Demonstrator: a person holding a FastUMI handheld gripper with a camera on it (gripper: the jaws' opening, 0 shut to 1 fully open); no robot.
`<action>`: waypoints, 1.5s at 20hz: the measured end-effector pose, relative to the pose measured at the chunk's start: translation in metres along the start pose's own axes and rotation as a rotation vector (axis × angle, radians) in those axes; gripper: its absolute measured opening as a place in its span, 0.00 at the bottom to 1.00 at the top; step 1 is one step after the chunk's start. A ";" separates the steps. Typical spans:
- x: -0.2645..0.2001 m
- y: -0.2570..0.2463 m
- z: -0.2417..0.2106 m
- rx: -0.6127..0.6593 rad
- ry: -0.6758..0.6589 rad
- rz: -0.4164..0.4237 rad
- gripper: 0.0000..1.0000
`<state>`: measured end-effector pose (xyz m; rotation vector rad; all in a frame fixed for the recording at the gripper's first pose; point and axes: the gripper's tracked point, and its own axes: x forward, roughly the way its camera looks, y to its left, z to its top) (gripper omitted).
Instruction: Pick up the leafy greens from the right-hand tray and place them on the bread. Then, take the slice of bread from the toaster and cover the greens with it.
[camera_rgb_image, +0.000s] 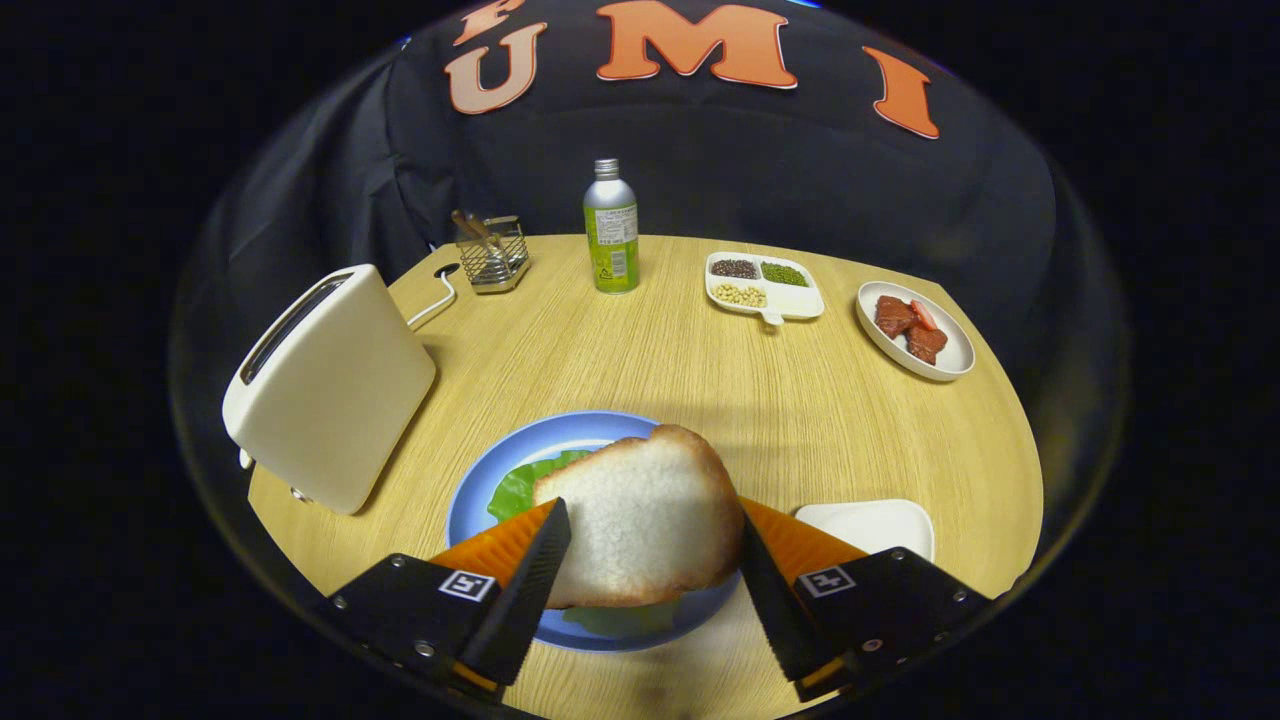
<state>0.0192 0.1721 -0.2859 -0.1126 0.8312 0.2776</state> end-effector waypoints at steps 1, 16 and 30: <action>0.000 -0.001 0.000 -0.015 -0.002 0.000 0.99; -0.020 -0.051 0.006 -0.064 0.000 -0.019 1.00; -0.163 -0.168 0.136 0.109 -0.434 -0.153 1.00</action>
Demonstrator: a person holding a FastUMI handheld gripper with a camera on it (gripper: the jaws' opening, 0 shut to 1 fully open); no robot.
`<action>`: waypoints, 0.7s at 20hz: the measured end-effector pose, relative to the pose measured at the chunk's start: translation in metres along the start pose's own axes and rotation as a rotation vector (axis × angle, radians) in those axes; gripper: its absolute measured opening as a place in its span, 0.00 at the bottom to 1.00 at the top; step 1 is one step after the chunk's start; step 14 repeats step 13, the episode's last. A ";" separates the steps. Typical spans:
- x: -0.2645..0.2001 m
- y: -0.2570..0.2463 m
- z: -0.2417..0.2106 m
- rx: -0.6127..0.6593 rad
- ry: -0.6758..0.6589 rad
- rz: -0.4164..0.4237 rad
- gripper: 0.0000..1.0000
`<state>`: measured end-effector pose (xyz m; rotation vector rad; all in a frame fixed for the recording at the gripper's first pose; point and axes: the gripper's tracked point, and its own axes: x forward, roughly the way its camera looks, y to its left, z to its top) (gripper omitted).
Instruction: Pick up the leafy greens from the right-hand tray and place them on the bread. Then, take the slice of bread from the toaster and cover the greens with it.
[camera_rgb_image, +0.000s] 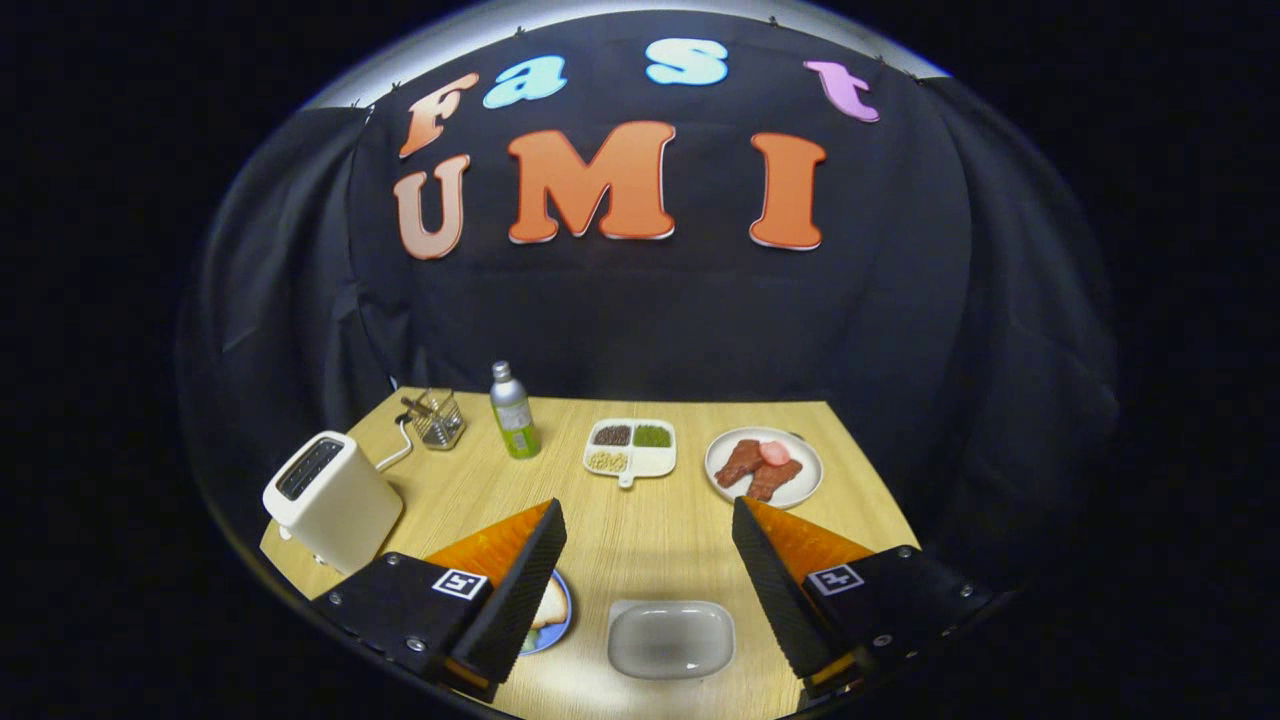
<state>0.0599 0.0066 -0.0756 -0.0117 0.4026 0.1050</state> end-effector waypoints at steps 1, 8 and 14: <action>-0.006 -0.008 0.010 0.010 -0.030 -0.012 1.00; -0.051 -0.059 0.057 0.009 -0.198 -0.101 1.00; -0.071 -0.078 0.069 0.009 -0.267 -0.134 1.00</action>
